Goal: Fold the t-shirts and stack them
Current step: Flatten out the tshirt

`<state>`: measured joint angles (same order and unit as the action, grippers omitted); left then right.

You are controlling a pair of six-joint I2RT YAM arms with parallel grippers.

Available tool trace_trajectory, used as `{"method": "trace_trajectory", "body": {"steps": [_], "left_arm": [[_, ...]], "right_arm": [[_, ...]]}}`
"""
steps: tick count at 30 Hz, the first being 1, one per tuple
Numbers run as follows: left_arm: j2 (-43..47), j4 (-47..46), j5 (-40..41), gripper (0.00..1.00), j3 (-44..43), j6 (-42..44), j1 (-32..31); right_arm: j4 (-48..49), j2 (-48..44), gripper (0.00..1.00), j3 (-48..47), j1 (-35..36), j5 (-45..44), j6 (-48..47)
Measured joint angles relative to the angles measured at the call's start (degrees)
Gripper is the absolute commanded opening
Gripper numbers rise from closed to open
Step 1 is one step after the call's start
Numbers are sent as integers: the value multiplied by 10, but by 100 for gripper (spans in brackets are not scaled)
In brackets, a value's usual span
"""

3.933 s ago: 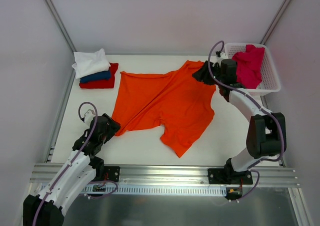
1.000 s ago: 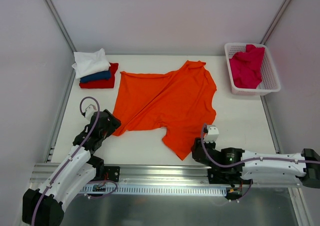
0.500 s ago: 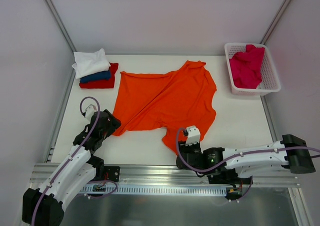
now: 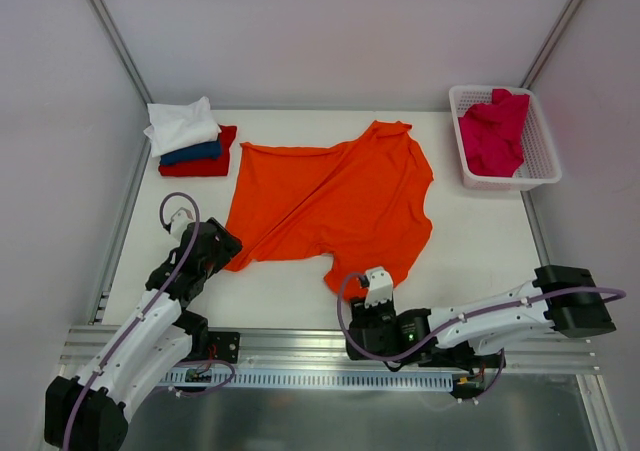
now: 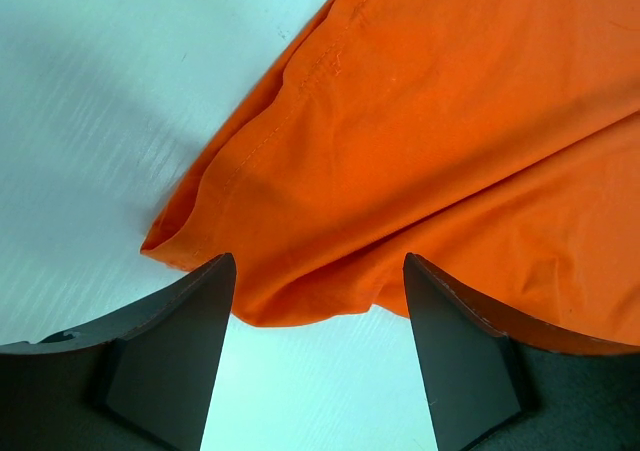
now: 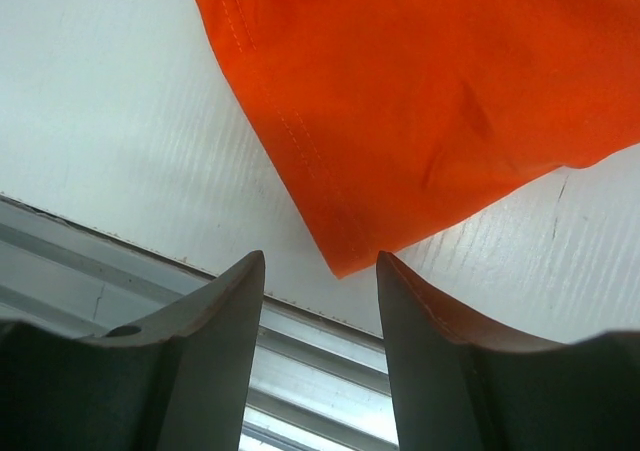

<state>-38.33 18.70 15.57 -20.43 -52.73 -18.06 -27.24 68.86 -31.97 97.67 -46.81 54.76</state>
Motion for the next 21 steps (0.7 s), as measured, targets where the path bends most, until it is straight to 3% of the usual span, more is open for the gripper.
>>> {"method": "trace_trajectory", "body": {"steps": [15, 18, 21], "left_arm": [[21, 0, 0, 69, 0, 6, 0], [21, 0, 0, 69, 0, 7, 0], [21, 0, 0, 69, 0, 8, 0]], "right_arm": [[66, -11, 48, 82, 1, -7, 33], [76, -6, 41, 83, 1, -11, 33], [82, 1, 24, 83, 1, -18, 35]]}}
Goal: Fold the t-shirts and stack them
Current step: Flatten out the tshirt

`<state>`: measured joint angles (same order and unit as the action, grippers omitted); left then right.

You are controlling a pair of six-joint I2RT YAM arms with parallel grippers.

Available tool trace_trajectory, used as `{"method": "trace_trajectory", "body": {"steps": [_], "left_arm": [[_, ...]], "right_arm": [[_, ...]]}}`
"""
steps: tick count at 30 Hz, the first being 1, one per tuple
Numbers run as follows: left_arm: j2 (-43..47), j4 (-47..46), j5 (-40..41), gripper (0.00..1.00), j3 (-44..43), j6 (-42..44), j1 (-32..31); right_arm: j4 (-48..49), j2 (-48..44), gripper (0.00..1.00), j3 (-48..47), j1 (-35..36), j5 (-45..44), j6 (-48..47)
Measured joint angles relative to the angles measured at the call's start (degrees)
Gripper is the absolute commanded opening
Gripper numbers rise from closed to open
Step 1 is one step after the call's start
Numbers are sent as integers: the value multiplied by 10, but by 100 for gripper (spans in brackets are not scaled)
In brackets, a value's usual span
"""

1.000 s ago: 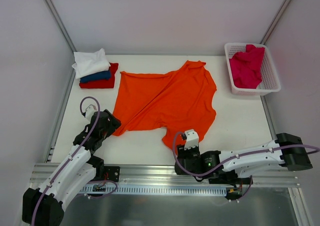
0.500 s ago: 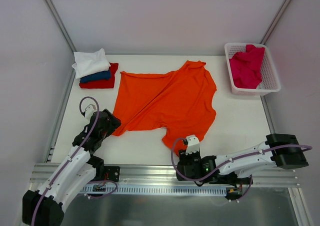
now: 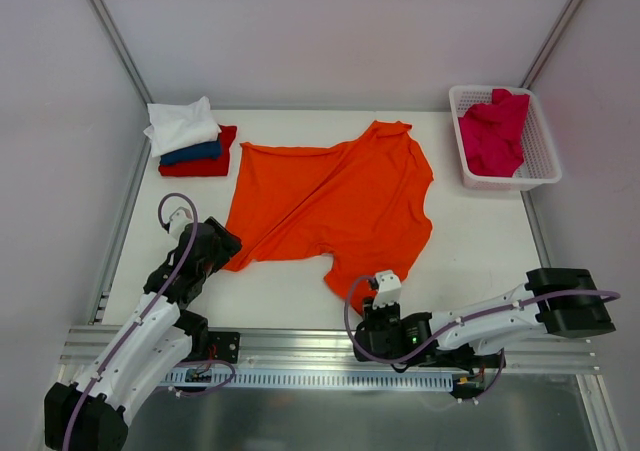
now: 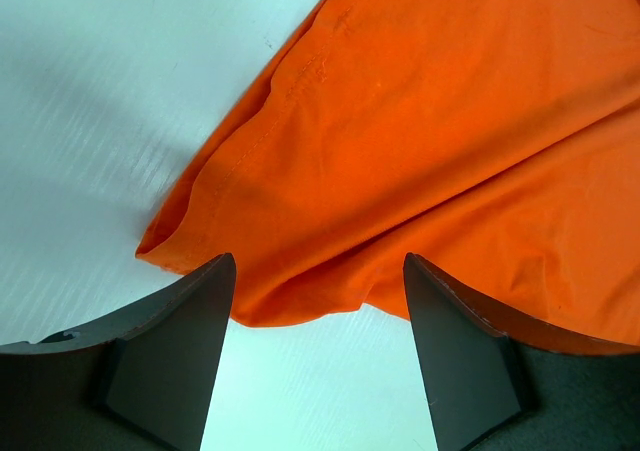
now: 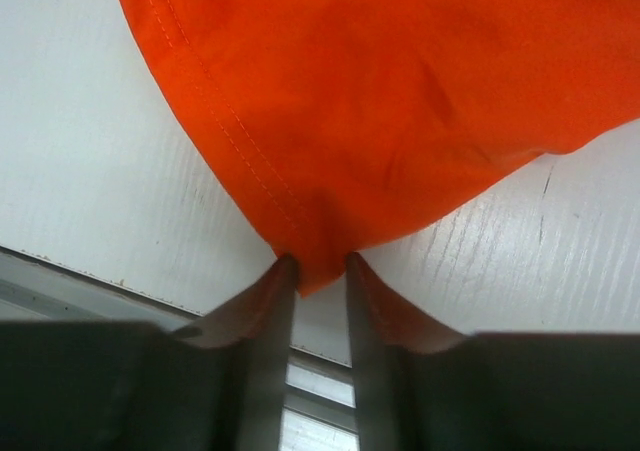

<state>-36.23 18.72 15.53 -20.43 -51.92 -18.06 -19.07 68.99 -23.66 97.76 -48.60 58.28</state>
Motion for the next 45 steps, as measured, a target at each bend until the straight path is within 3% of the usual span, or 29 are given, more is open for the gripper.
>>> {"method": "trace_trajectory", "body": {"steps": [1, 5, 13, 28, 45], "left_arm": [[0, 0, 0, 69, 0, 0, 0], [0, 0, 0, 69, 0, 1, 0], [0, 0, 0, 69, 0, 1, 0], [0, 0, 0, 69, 0, 3, 0], [-30, 12, 0, 66, 14, -12, 0]], "right_arm": [[1, 1, 17, 0, 0, -2, 1], [2, 2, 0, 2, 0, -3, 11], [-39, -18, 0, 8, 4, -2, 91], [-292, -100, 0, 9, 12, -19, 288], [-407, -132, 0, -32, 12, -68, 317]]}}
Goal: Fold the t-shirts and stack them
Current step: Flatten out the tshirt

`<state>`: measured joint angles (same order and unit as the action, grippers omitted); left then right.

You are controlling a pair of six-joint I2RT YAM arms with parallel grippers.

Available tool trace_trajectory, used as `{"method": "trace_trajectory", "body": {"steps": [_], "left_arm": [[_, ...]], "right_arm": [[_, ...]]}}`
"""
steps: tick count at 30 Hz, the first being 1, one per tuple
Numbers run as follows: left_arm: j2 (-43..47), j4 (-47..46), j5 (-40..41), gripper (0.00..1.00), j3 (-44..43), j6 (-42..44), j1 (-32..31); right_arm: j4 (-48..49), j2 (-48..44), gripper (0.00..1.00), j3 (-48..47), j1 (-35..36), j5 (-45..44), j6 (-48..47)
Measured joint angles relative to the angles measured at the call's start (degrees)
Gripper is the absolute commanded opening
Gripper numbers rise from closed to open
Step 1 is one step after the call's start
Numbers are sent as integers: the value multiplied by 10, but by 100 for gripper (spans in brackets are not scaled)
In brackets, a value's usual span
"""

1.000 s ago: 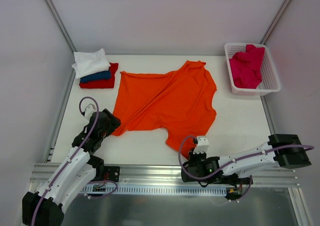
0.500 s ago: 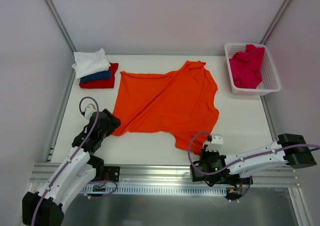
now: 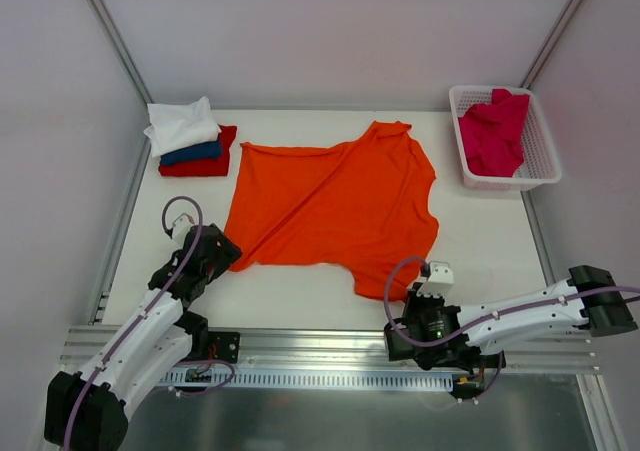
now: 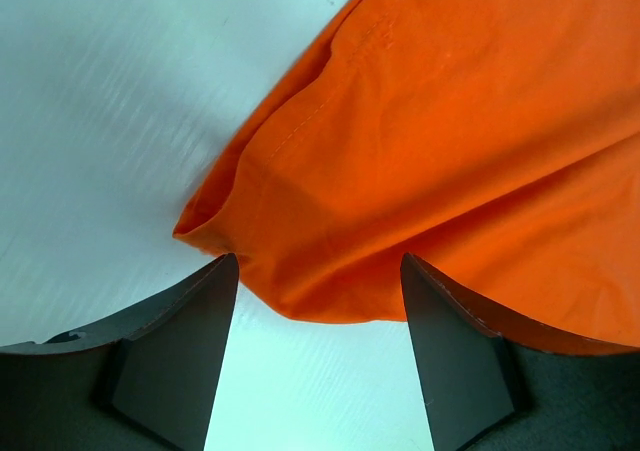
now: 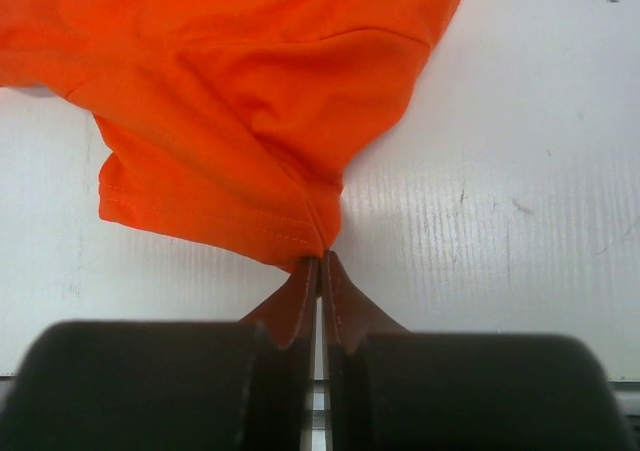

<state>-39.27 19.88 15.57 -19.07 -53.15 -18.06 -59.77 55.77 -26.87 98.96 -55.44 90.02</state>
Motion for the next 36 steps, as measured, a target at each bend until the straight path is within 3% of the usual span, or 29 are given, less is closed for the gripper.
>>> {"method": "trace_trajectory", "body": {"steps": [20, 26, 33, 36], "left_arm": [[-49, 6, 44, 58, 12, -3, 0], [-79, 6, 50, 43, 7, -4, 0], [-96, 10, 54, 8, 5, -6, 0], [-101, 10, 55, 0, 4, -6, 0]], "right_arm": [[-54, -40, 0, -1, 0, -20, 12], [-63, -52, 0, -1, 0, -27, 12], [-67, -59, 0, -1, 3, -33, 12], [-67, -61, 0, -1, 4, -37, 12]]}}
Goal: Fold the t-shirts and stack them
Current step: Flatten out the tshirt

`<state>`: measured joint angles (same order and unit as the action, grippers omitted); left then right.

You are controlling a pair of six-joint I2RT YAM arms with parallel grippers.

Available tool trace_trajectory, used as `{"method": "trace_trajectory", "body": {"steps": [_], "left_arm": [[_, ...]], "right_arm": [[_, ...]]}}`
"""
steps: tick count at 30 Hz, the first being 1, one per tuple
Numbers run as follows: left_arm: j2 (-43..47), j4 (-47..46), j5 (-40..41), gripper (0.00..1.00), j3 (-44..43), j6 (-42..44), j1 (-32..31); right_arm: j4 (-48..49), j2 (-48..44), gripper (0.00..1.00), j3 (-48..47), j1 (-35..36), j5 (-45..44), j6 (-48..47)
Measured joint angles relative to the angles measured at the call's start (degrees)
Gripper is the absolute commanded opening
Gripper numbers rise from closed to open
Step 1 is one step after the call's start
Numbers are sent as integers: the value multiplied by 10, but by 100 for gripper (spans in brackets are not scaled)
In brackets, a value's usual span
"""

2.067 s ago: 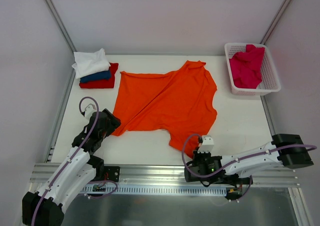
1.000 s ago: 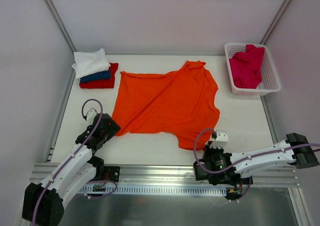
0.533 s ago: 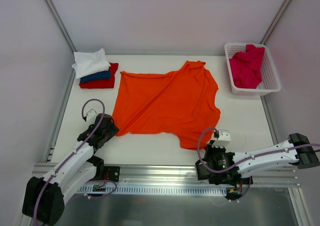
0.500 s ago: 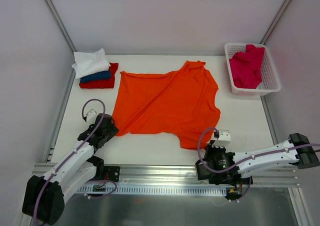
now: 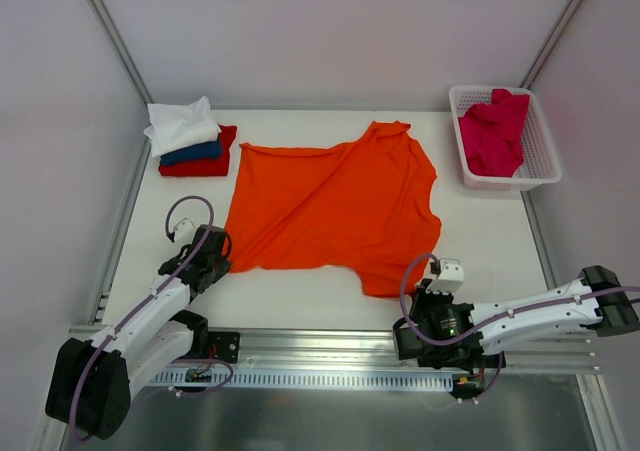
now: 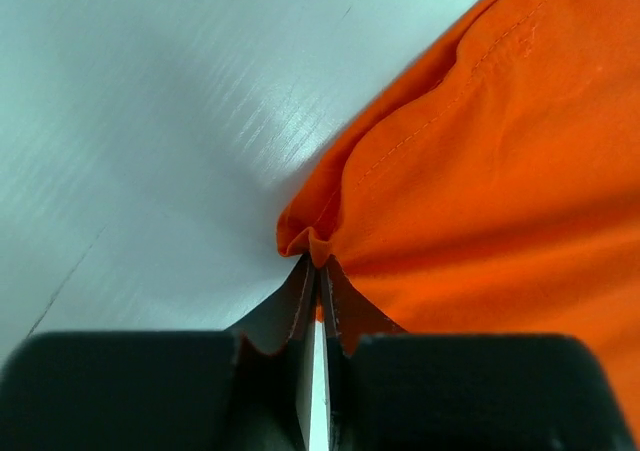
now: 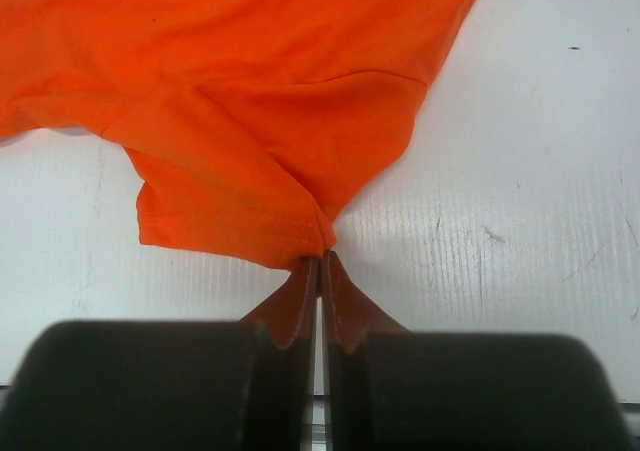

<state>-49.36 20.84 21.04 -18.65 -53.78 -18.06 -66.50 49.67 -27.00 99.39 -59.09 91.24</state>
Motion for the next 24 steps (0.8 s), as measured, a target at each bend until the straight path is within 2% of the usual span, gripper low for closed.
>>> {"method": "trace_trajectory", "body": {"steps": [5, 11, 24], "left_arm": [[7, 1, 0, 0, 0, 0, 0], [56, 13, 0, 0, -5, 5, 0], [107, 51, 3, 0, -94, 25, 0]], "right_arm": [[-5, -1, 0, -1, 3, -3, 0], [-39, 2, 0, -37, 5, -17, 3], [-80, 2, 0, -94, 9, -56, 58]]}}
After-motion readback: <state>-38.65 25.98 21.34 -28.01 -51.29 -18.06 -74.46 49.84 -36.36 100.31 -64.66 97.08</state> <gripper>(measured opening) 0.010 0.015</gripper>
